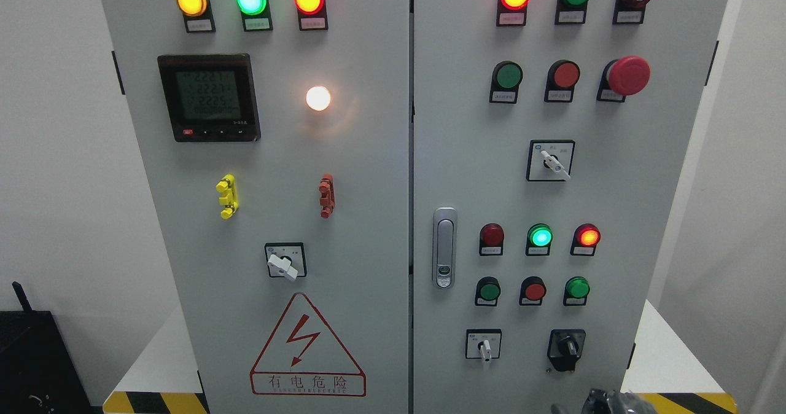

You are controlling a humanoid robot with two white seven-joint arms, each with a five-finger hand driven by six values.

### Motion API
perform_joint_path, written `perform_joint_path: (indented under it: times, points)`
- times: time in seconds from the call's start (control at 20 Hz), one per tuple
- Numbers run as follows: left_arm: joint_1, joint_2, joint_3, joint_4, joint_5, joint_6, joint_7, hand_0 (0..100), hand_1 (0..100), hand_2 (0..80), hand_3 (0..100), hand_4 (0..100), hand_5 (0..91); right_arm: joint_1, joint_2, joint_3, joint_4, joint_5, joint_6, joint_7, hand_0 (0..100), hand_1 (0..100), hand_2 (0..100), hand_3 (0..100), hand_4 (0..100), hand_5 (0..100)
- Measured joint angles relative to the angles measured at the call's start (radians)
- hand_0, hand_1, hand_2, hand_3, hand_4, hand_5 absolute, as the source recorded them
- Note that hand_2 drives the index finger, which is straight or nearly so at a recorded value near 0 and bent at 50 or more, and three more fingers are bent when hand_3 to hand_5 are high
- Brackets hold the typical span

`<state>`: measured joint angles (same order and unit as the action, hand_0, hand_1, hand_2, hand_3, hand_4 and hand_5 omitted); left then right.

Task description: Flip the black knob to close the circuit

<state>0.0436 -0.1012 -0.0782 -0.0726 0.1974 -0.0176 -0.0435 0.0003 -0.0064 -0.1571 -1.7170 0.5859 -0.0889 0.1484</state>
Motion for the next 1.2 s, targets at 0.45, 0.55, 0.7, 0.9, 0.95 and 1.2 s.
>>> perform_joint_path:
  times: [0.45,0.55,0.7,0.9,0.95,1.2]
  points:
    - [0.000,0.000,0.000,0.000,0.000,0.000,0.000,12,56,0.0,0,0,0.0,0.235,0.004,-0.078,-0.141,-0.676,0.011,0.225,0,0,0,0,0,0]
    - [0.000,0.000,0.000,0.000,0.000,0.000,0.000,12,56,0.0,0,0,0.0,0.270,0.004,-0.092,-0.168,-0.749,0.011,0.240,0,0,0,0,0,0]
    - [0.000,0.000,0.000,0.000,0.000,0.000,0.000,12,56,0.0,0,0,0.0,0.311,0.004,-0.109,-0.202,-0.827,0.000,0.254,0,0,0,0,0,0]
    - [0.000,0.000,0.000,0.000,0.000,0.000,0.000,12,56,0.0,0,0,0.0,0.352,0.005,-0.123,-0.234,-0.883,-0.015,0.293,0,0,0,0,0,0]
    - [0.000,0.000,0.000,0.000,0.000,0.000,0.000,12,56,0.0,0,0,0.0,0.360,0.005,-0.125,-0.240,-0.892,-0.016,0.299,0,0,0,0,0,0]
    - [0.001,0.000,0.000,0.000,0.000,0.000,0.000,12,56,0.0,0,0,0.0,0.388,0.006,-0.133,-0.264,-0.919,-0.019,0.320,0,0,0,0,0,0]
